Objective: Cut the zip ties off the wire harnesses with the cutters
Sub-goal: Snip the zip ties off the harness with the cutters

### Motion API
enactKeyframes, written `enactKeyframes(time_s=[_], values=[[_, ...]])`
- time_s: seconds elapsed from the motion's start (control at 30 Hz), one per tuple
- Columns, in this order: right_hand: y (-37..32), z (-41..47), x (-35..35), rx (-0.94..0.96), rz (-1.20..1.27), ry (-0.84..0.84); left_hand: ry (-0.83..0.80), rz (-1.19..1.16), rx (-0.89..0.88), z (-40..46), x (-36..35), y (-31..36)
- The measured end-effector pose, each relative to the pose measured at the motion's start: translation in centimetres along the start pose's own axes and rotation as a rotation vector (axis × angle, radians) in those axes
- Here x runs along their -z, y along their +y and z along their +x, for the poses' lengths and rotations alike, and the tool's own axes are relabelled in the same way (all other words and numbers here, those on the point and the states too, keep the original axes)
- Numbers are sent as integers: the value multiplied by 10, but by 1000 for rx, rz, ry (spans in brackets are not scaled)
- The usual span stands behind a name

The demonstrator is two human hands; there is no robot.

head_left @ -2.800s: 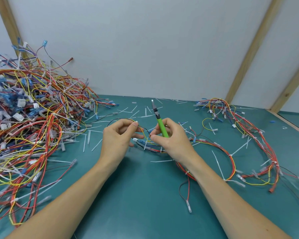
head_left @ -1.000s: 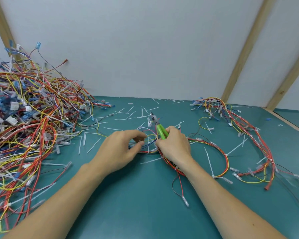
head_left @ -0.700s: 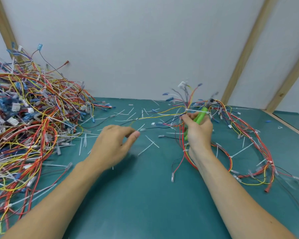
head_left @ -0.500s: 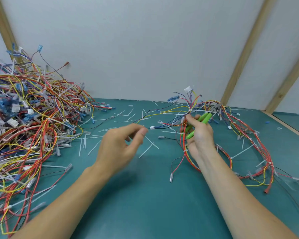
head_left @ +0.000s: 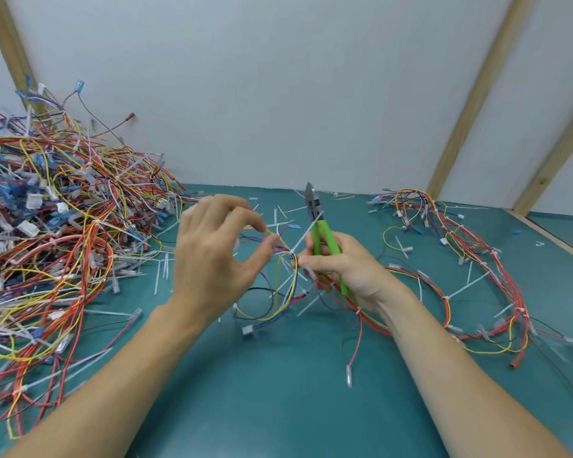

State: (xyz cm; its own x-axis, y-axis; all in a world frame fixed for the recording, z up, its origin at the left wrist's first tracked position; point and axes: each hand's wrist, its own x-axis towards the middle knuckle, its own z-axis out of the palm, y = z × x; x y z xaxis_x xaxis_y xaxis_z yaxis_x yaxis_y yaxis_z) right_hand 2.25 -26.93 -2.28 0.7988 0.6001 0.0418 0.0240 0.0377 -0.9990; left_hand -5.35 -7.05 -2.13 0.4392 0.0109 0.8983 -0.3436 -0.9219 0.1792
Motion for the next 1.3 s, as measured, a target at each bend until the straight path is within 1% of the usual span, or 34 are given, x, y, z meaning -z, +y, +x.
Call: enactKeyframes(time_s=[0.07, 0.13, 0.17, 0.23, 0.37, 0.5, 0.6, 0.63, 0.67, 0.73, 0.77, 0.8, 0.83, 0.87, 0.9, 0.97, 1.07, 1.13, 1.23, 1.3], values=[[0, -2, 1, -27, 3, -55, -161, 8, -30, 0, -1, -2], [1, -2, 2, -33, -8, -81, -363, -23, 2, -3, -3, -4], [2, -1, 2, -29, -22, -81, -438, -58, 30, -5, -5, -5], [4, 0, 1, -18, -38, -65, -503, -133, 95, -9, -7, -5], [7, 0, -3, 16, -47, -20, -502, -259, 254, -11, -12, -6], [10, 1, -11, 78, -74, 18, -542, -469, 452, -13, -14, -6], [13, 2, -17, 119, -93, 58, -497, -497, 529, -16, -16, 0], [14, 3, -18, 129, -86, 82, -442, -441, 516, -16, -17, 1], [14, 3, -18, 138, -75, 109, -353, -342, 473, -16, -17, 2], [16, 3, -20, 148, -49, 165, -118, -146, 353, -14, -17, 4], [16, 4, -21, 153, -35, 190, -33, -127, 302, -13, -16, 4], [15, 4, -23, 160, -23, 216, -7, -173, 282, -13, -14, 5], [15, 4, -25, 170, -10, 242, -22, -260, 316, -14, -14, 7], [15, 4, -27, 180, 5, 263, -66, -338, 396, -15, -15, 9], [15, 4, -29, 188, 18, 277, -119, -373, 483, -16, -17, 11], [15, 4, -32, 198, 39, 293, -207, -355, 609, -20, -21, 10], [15, 4, -33, 193, 63, 320, -307, -493, 752, -21, -23, 6], [17, 5, -33, 182, 65, 333, -322, -579, 810, -20, -23, 8], [20, 5, -37, 160, 58, 318, -268, -806, 947, -20, -26, 14], [21, 5, -37, 160, 41, 311, -295, -925, 1036, -20, -27, 15]])
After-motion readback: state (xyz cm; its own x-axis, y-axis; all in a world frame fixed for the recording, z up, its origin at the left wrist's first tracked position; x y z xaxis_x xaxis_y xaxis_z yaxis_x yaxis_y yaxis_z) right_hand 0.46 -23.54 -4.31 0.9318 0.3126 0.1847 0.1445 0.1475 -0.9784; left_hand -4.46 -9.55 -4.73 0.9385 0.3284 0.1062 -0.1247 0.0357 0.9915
